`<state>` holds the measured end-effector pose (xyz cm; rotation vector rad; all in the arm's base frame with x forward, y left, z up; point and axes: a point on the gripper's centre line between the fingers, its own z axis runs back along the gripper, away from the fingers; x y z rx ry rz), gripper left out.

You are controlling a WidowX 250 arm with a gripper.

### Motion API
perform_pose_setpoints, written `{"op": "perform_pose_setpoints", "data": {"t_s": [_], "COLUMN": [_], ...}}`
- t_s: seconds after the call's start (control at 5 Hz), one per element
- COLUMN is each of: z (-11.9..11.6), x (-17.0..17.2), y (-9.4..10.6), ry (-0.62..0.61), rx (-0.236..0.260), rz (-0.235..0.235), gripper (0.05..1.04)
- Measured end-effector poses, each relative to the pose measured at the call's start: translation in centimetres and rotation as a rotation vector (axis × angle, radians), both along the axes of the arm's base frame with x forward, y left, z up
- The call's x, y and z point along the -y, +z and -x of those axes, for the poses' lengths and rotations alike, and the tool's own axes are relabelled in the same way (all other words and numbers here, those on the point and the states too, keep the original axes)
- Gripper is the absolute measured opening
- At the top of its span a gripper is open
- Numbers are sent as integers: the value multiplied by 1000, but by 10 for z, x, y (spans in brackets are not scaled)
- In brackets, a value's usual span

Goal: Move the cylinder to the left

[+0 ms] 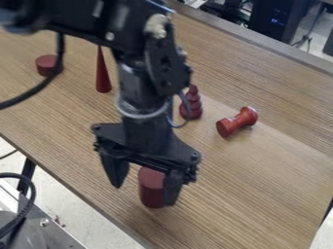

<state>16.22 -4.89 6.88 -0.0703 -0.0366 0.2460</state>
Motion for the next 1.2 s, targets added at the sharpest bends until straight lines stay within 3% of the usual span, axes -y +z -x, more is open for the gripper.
{"op": "perform_pose_setpoints", "data": {"t_s": [0.8, 1.2], "z": [-11, -31], "x": [4, -5], "y": [2, -15], "ry": [28, 34], "rx": [30, 3], "rz": [12, 35], "gripper": [997, 997]}}
